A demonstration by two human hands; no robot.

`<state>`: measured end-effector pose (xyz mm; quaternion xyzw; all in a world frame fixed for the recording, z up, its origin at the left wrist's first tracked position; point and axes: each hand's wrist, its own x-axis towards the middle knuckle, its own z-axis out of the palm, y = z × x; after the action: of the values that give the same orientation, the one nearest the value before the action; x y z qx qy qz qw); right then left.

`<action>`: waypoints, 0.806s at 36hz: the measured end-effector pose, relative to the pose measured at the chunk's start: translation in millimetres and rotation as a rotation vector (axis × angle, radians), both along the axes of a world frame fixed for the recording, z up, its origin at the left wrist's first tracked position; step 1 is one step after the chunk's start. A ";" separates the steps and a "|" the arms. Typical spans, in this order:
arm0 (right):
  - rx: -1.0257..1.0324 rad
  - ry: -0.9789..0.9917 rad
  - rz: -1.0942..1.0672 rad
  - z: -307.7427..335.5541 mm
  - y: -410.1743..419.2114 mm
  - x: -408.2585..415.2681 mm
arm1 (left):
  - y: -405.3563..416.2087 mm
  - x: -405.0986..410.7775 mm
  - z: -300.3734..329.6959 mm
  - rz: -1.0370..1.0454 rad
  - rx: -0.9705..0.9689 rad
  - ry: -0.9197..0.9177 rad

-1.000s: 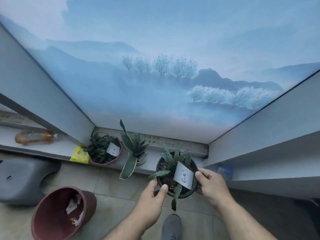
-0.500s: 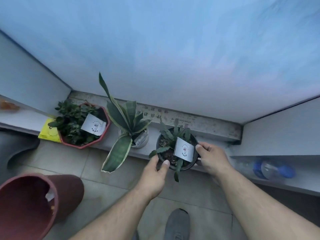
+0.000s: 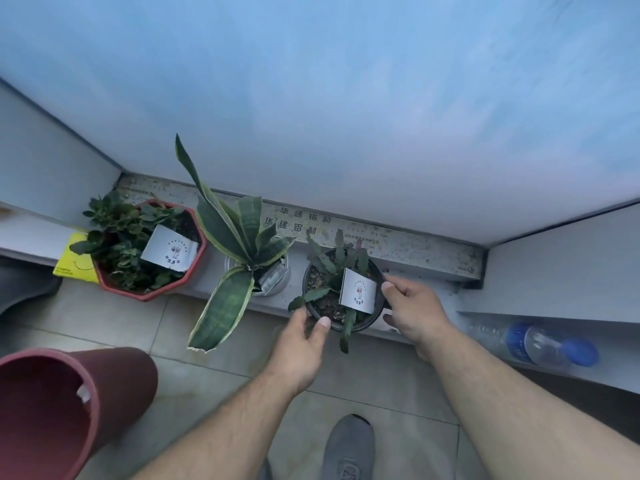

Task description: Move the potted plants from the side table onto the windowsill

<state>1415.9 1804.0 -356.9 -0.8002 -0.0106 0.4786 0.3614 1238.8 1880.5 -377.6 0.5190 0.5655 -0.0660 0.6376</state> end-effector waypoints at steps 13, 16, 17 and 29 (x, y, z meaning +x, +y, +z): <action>-0.089 -0.060 0.078 185.1 -31.0 -15.0 | 1.4 -5.5 215.1 -0.038 0.002 -0.006; -0.030 -0.088 0.066 266.1 -34.9 -14.5 | 6.9 3.7 295.3 -0.046 0.084 -0.077; -0.006 -0.095 0.054 299.9 -36.6 -13.7 | 8.8 7.5 328.4 -0.051 0.107 -0.098; 0.253 -0.174 -0.190 598.0 -99.9 -55.6 | -15.5 -5.0 606.1 -0.267 0.321 -0.347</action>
<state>1360.4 1704.1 241.1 -0.7840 -0.0262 0.3660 0.5006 1233.8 1864.9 228.5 0.6870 0.3773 0.0310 0.6202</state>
